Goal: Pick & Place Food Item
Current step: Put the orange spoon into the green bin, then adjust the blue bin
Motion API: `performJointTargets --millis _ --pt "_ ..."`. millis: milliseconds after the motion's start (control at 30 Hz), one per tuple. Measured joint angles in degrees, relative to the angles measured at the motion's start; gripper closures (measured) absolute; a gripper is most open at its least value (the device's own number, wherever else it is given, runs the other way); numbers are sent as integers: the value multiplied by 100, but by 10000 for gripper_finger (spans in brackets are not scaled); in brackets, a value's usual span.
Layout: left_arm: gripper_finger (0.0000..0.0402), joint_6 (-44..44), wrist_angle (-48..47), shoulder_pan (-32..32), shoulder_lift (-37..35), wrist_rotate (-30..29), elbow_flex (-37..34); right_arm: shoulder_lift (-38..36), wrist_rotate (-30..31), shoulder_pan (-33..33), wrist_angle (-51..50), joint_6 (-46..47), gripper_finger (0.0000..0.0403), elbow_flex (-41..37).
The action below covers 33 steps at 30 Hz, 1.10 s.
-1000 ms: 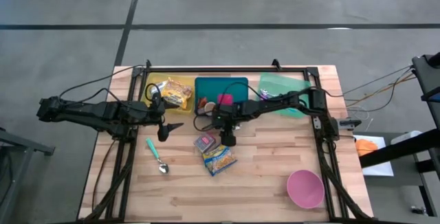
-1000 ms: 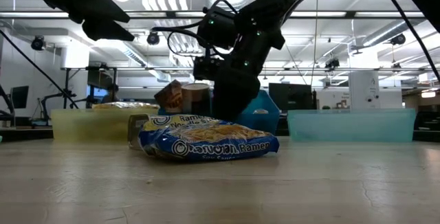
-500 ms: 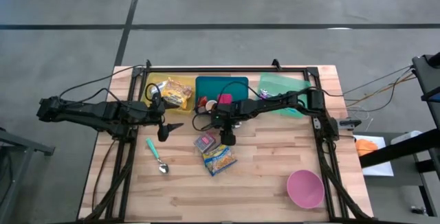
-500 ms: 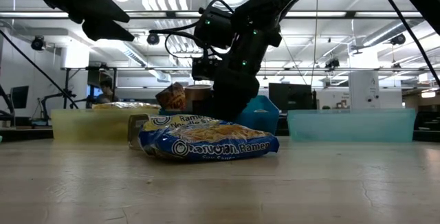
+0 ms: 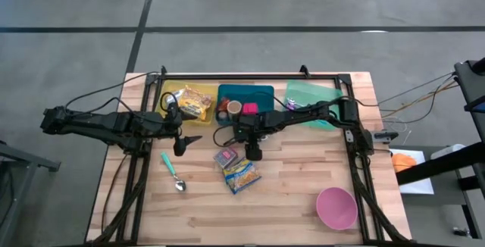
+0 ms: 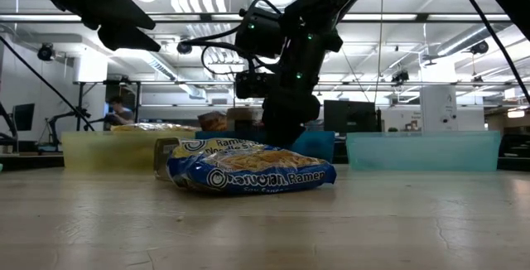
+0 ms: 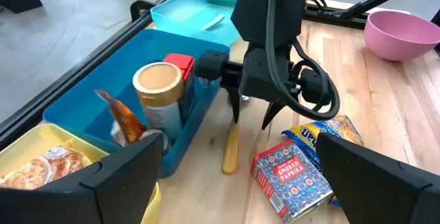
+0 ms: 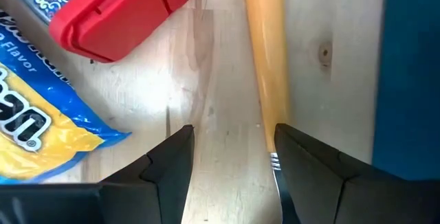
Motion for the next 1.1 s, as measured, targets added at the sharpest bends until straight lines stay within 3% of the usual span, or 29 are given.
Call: performJointTargets --millis 700,967,1100 --pt "15 -35 -12 1 -1 2 0 -140 691 149 -258 -117 200 -4" --pt "15 -40 -38 2 0 4 0 -140 -201 176 -488 332 200 -5" --pt "15 -58 -52 0 -1 12 0 -180 -341 236 -638 418 200 -10"
